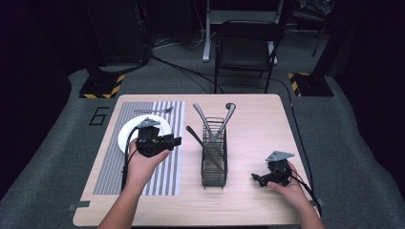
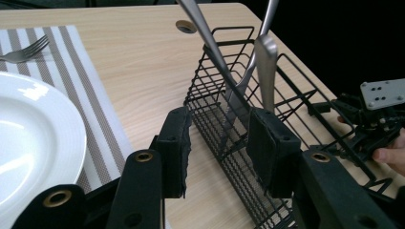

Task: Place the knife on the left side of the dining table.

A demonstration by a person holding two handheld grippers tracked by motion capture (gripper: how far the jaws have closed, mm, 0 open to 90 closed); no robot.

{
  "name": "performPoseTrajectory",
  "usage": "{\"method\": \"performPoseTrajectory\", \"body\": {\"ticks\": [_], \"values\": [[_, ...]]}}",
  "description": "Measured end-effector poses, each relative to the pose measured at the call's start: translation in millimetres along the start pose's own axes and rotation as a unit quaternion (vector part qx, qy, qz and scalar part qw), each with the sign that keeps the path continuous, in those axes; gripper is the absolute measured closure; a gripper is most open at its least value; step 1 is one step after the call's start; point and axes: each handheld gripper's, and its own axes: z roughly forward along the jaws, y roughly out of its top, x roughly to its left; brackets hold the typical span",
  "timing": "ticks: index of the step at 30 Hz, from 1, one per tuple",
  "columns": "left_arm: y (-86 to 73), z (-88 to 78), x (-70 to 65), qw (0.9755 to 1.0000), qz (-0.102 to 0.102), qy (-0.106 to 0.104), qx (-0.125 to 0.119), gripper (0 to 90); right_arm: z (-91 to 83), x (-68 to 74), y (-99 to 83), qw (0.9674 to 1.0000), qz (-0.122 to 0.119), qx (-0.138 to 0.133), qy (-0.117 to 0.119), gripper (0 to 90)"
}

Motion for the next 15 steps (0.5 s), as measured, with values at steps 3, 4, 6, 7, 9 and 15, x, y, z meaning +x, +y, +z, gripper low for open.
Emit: {"method": "performPoseTrajectory", "body": {"ticks": [3, 4, 6, 7, 9, 15], "values": [[3.2, 1.4, -2.9, 1.0000, 0.001, -0.003, -0.002, 59.7, 0.0, 0.0, 0.0, 1.0000, 0.000, 0.000, 0.000, 0.0], [4.2, 1.9, -3.7, 1.0000, 0.001, -0.003, -0.003, 59.7, 0.0, 0.0, 0.0, 1.0000, 0.000, 0.000, 0.000, 0.0], [6.2, 2.7, -5.6, 1.0000, 0.002, -0.004, -0.002, 59.9, 0.0, 0.0, 0.0, 1.0000, 0.000, 0.000, 0.000, 0.0], [8.0, 3.9, -7.8, 1.0000, 0.002, -0.007, -0.002, 60.2, 0.0, 0.0, 0.0, 1.0000, 0.001, 0.000, 0.001, 0.0], [8.9, 4.4, -8.7, 1.0000, 0.003, -0.008, -0.003, 60.2, 0.0, 0.0, 0.0, 1.0000, -0.001, 0.000, -0.001, 0.0], [13.6, 7.0, -11.9, 0.9999, 0.007, -0.011, -0.003, 60.4, 0.0, 0.0, 0.0, 1.0000, 0.000, 0.000, 0.000, 0.0]]}}
